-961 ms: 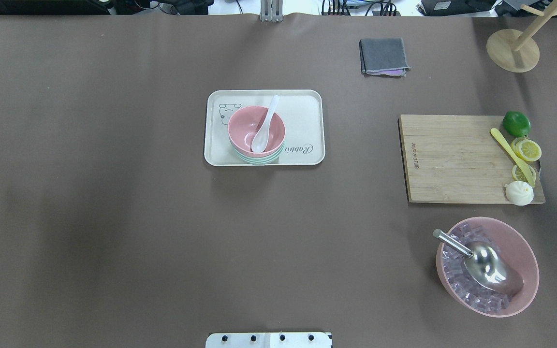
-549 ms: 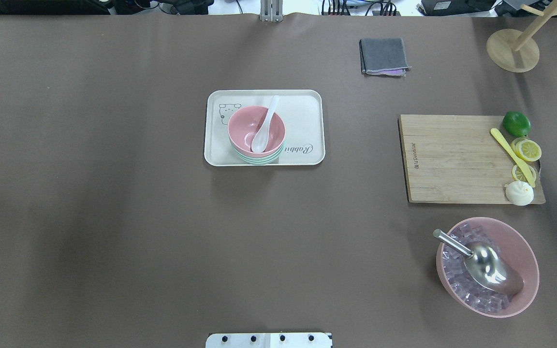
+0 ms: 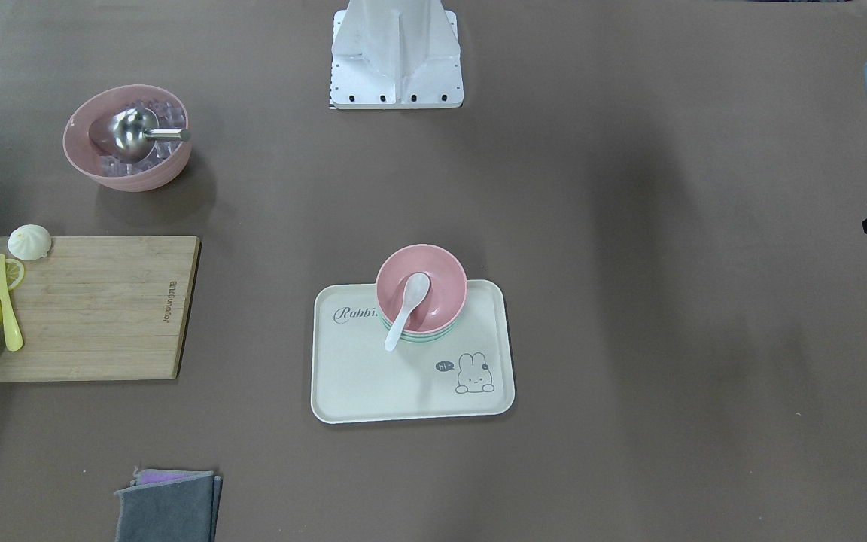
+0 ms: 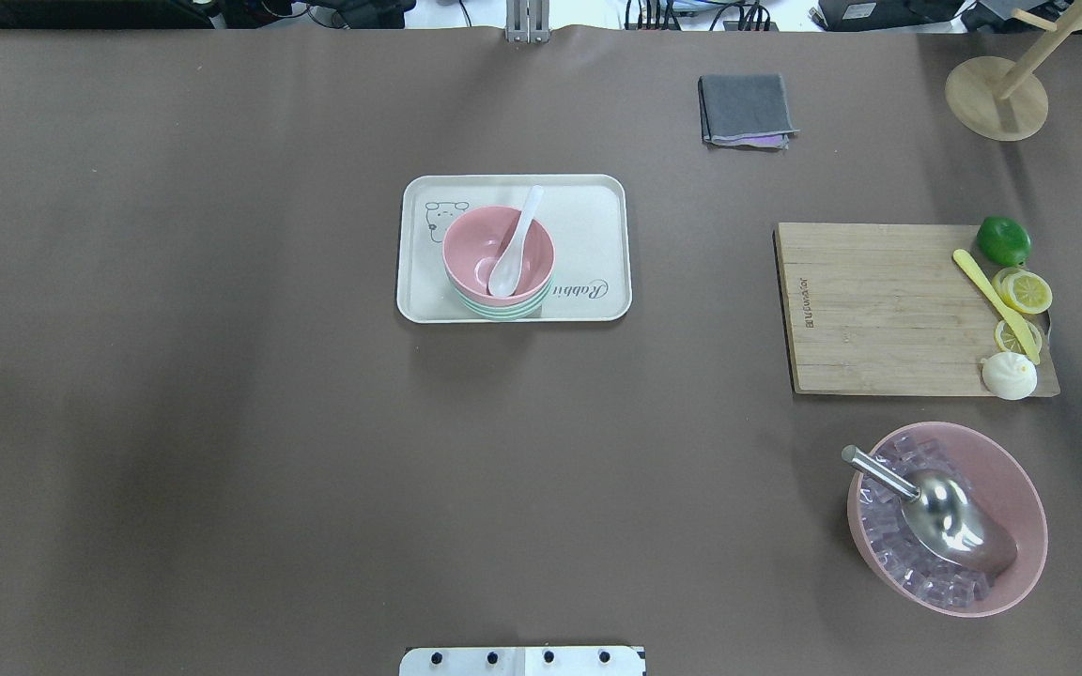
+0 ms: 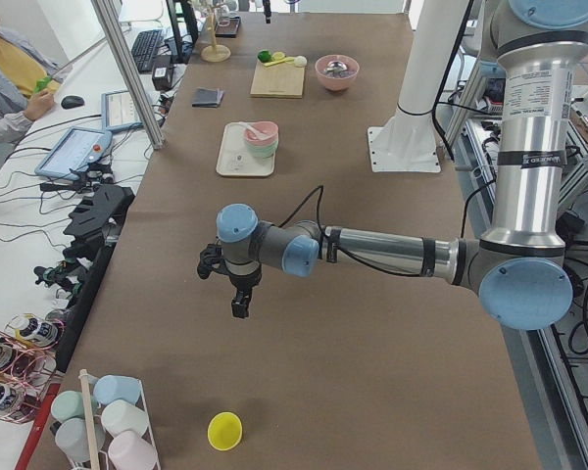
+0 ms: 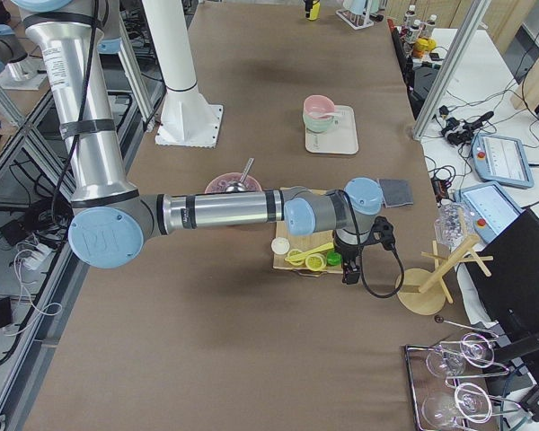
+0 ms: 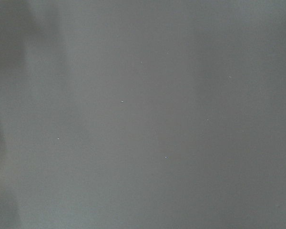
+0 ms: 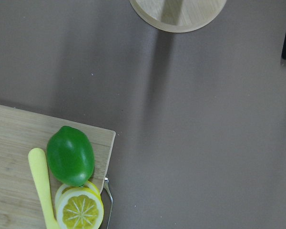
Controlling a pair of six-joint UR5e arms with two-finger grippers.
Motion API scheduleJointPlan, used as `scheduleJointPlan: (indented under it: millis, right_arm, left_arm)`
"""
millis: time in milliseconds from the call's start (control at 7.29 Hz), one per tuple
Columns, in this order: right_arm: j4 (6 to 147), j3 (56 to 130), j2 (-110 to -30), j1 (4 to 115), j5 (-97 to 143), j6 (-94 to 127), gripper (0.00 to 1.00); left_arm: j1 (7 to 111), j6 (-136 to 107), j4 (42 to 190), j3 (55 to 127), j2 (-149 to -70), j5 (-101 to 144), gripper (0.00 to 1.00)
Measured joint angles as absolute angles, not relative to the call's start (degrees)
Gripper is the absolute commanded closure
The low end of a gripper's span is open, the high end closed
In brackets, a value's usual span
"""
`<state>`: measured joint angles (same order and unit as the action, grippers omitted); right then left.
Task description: Stack pink bowl on green and place spoon
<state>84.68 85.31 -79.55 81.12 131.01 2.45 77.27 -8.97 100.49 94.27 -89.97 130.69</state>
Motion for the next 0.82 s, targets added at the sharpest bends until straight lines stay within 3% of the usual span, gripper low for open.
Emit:
scheduleJointPlan:
  millis: [824]
  right_arm:
    - [84.6, 85.0, -79.8, 80.8, 131.1, 2.0, 0.00]
  left_arm:
    - [77.4, -8.9, 100.8, 95.9, -90.4, 131.0, 0.02]
